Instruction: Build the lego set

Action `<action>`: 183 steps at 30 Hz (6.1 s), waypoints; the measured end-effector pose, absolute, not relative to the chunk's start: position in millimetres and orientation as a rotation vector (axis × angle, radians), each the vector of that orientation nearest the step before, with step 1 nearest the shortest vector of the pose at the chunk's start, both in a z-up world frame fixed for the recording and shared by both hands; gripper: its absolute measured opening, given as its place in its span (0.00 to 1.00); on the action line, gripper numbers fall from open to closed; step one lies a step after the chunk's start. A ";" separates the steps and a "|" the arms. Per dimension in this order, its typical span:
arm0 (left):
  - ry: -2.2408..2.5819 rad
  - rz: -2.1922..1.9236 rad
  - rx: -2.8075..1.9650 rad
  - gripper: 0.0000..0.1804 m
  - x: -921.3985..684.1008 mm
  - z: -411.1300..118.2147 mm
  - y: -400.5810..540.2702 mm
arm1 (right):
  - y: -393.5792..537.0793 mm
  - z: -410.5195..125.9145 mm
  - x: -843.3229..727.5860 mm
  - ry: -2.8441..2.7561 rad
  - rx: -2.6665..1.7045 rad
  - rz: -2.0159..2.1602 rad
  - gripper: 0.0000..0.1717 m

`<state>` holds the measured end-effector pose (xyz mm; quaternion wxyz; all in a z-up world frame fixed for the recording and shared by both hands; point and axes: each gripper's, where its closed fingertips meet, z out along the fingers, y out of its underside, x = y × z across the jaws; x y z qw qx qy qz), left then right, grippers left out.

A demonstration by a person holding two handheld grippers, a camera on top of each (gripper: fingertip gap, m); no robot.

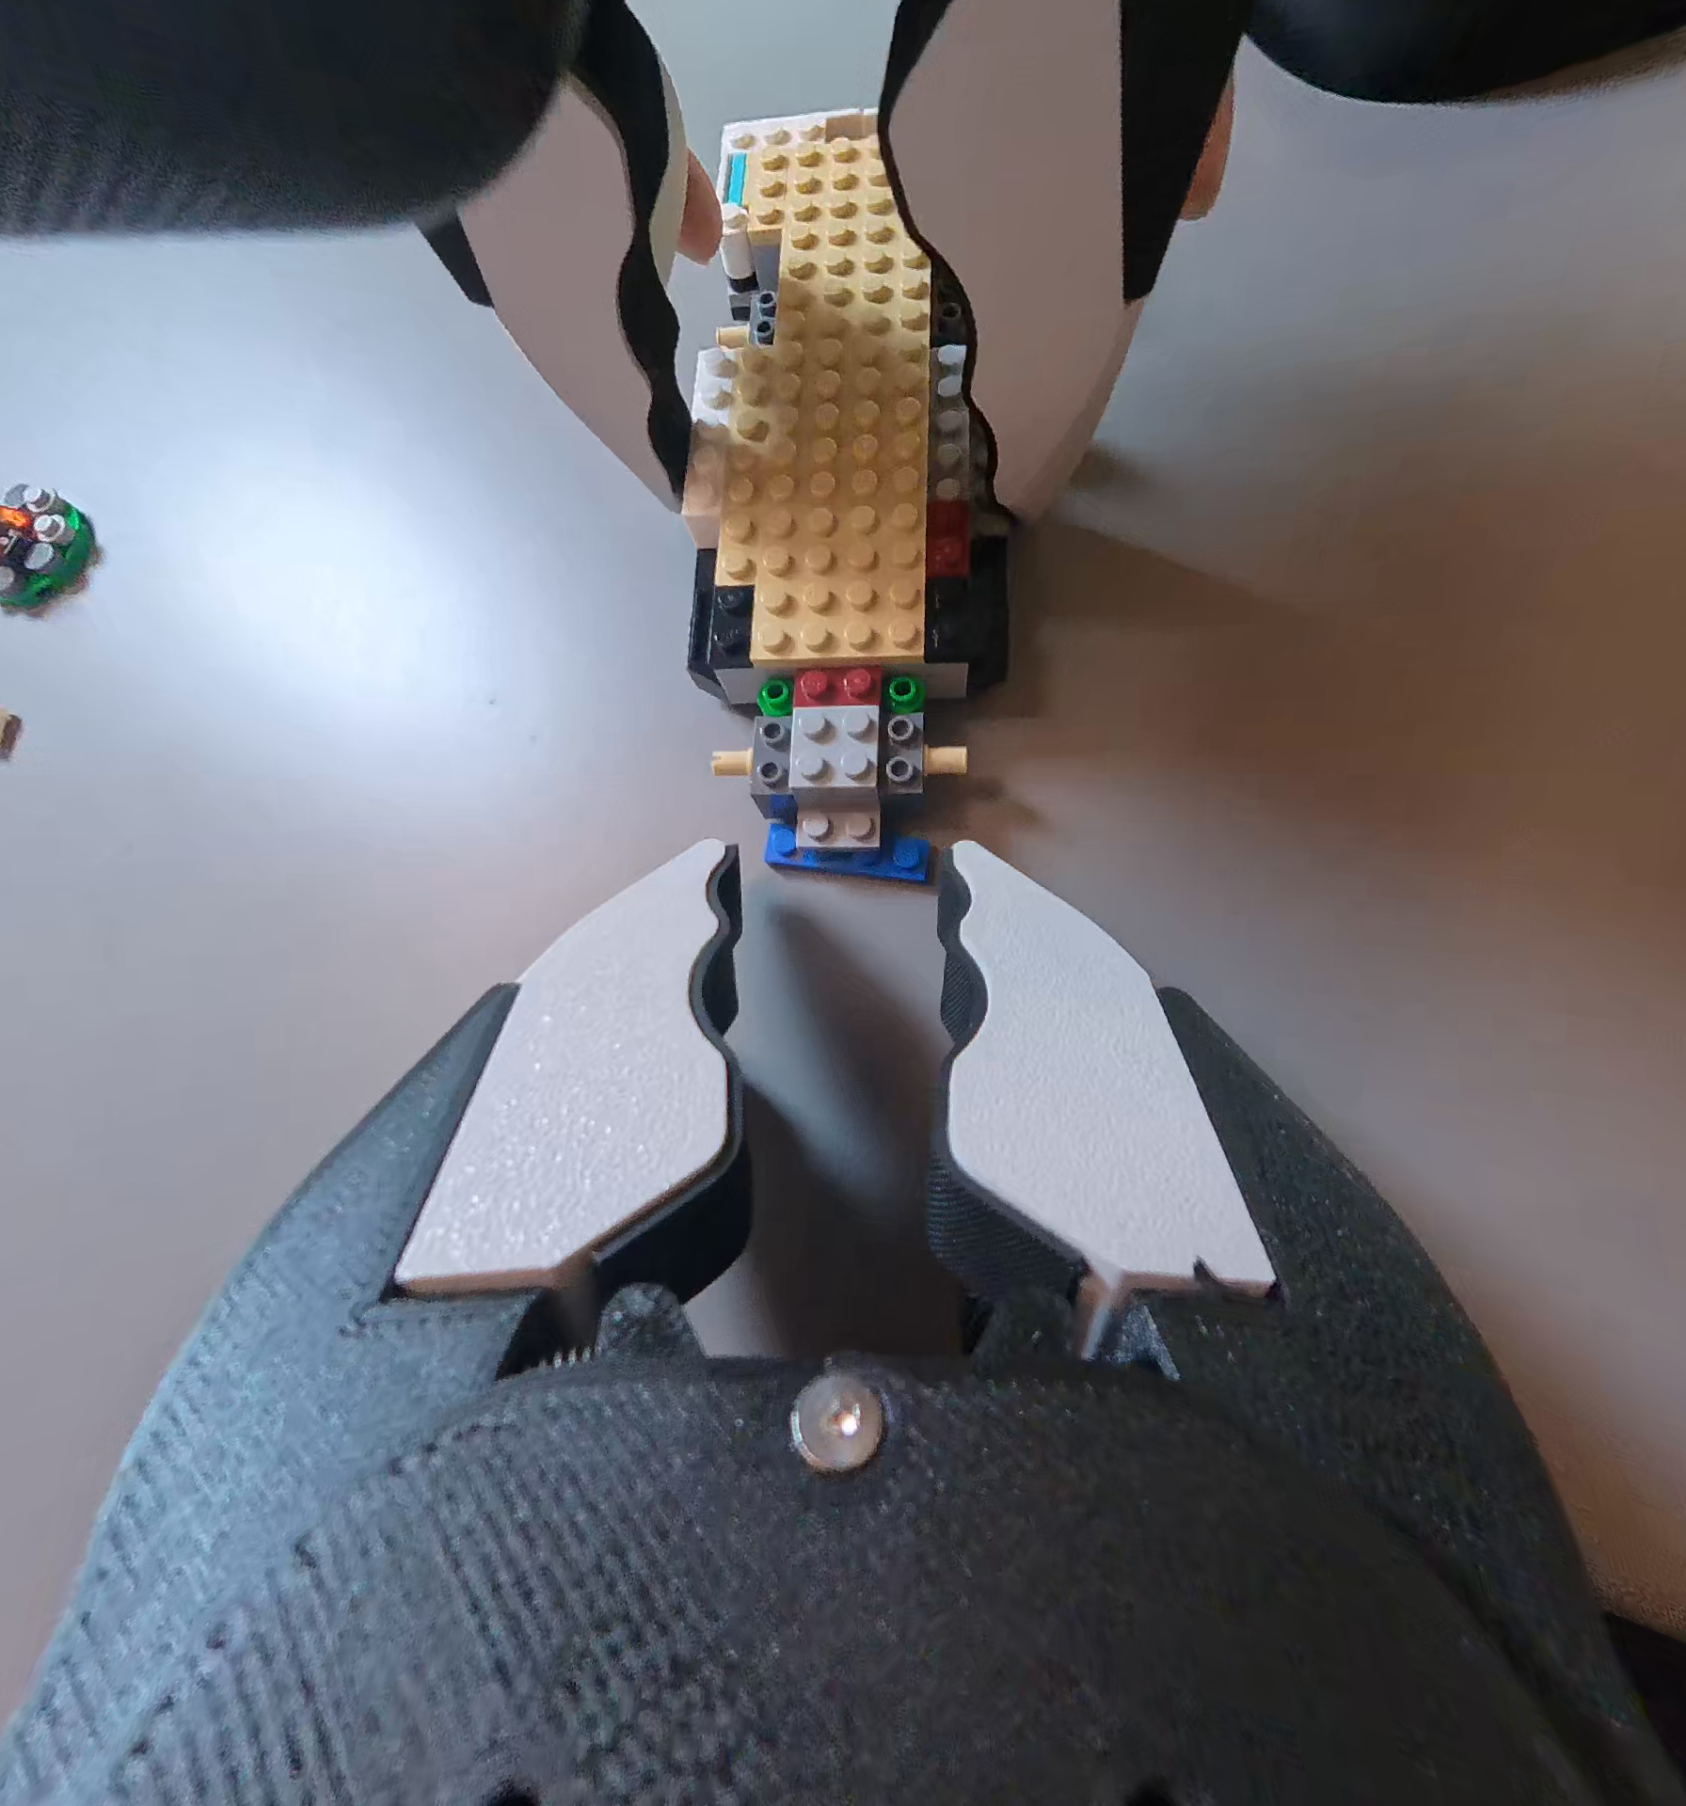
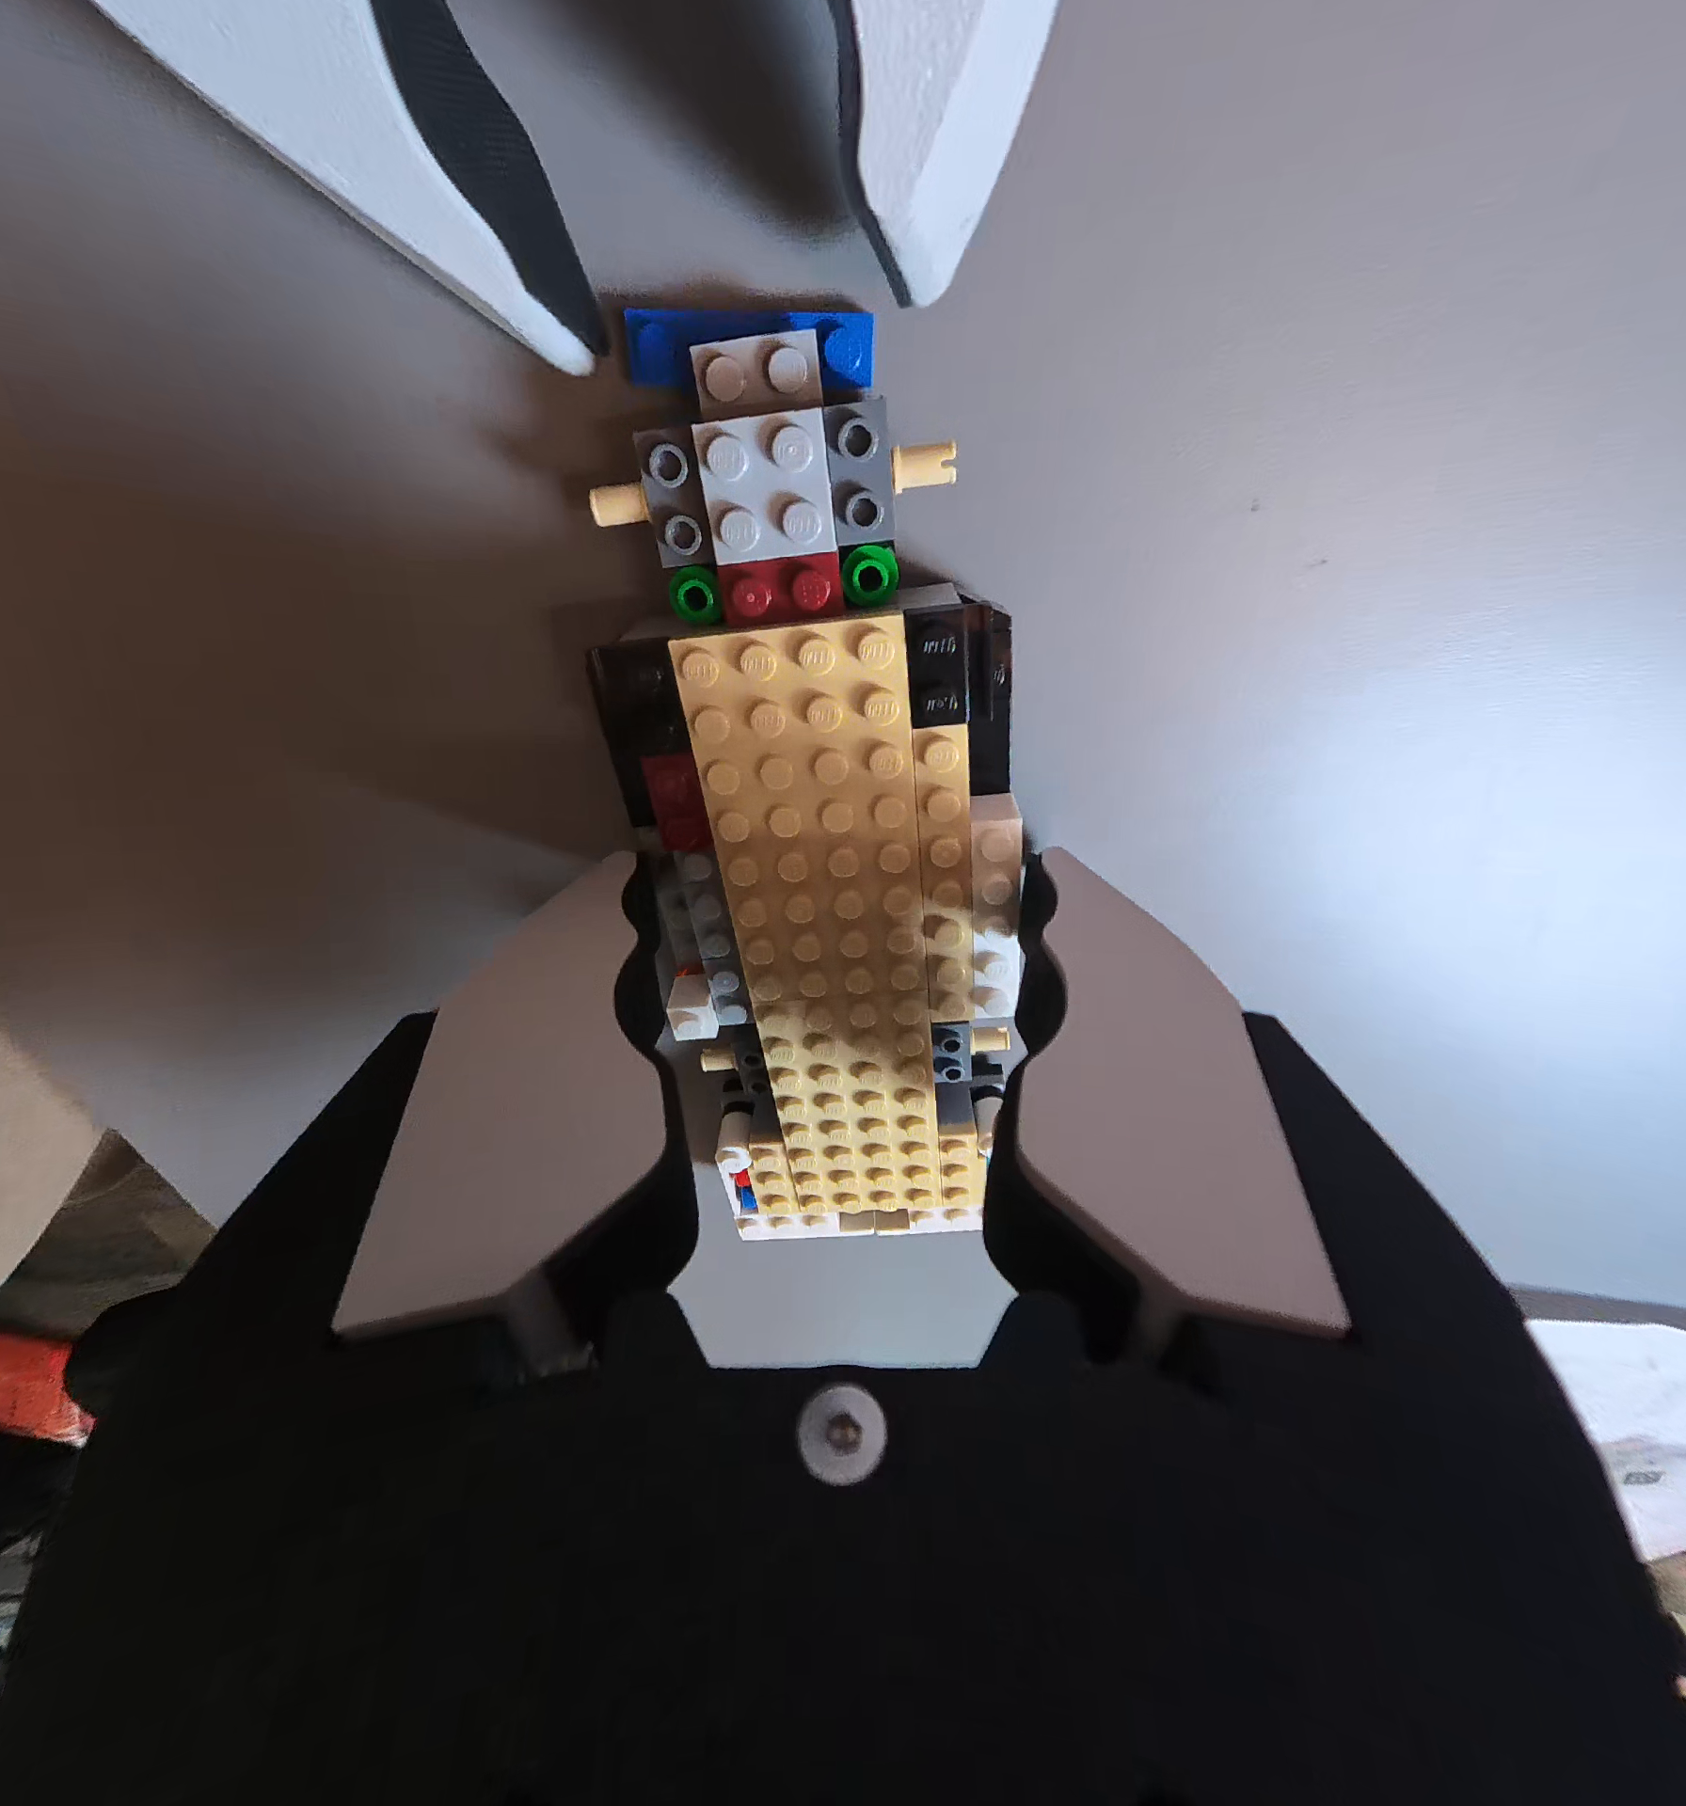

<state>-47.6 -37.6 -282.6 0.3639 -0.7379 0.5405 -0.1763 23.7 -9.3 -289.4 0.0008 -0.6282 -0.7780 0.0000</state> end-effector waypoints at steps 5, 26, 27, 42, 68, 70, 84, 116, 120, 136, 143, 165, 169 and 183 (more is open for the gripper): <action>1.378 -0.448 -1.906 0.20 -45.1 -282.8 -37.4 | -11.6 -290.0 23.9 -2.427 -2.017 0.022 0.42; 1.428 -0.496 -1.924 0.20 -50.6 -283.3 -39.8 | -15.4 -288.5 17.0 -2.416 -2.051 0.095 0.41; 1.433 -0.495 -1.926 0.20 -51.4 -283.3 -40.1 | -16.0 -288.4 16.5 -2.418 -2.050 0.095 0.41; 1.559 -0.559 -1.912 0.20 -61.8 -283.8 -48.9 | -19.5 -284.7 8.8 -2.378 -2.076 0.107 0.39; 1.512 -0.525 -1.952 0.18 -54.3 -284.4 -49.1 | -27.7 -288.9 12.7 -2.424 -1.942 0.216 0.40; 1.509 -0.519 -1.952 0.18 -54.4 -284.4 -49.0 | -27.7 -289.0 12.6 -2.425 -1.940 0.217 0.40; 1.491 -0.539 -1.974 0.22 -58.7 -285.2 -51.9 | -28.4 -288.3 20.4 -2.379 -1.878 0.281 0.45; 1.332 -0.480 -2.019 0.17 -61.3 -282.1 -45.7 | -16.0 -289.7 8.0 -2.502 -1.692 0.319 0.42; 1.318 -0.479 -2.027 0.17 -63.4 -282.8 -45.3 | -16.2 -284.2 5.6 -2.479 -1.671 0.355 0.45; 1.329 -0.445 -2.032 0.17 -64.5 -277.5 -46.0 | -21.6 -287.9 -9.7 -2.478 -1.577 0.338 0.42; 1.307 -0.471 -2.026 0.17 -64.2 -271.4 -46.8 | -22.4 -284.8 -10.9 -2.461 -1.566 0.389 0.43; 1.284 -0.516 -2.055 0.17 -60.7 -272.7 -49.7 | -44.8 -251.3 4.5 -1.896 -1.448 0.384 0.44; 1.291 -0.502 -2.068 0.17 -58.0 -272.5 -48.8 | -48.0 -256.9 -3.5 -1.828 -1.319 0.185 0.42; 1.283 -0.481 -2.099 0.17 -47.5 -265.5 -51.3 | -44.4 -260.9 -51.1 -1.817 -1.043 -0.263 0.29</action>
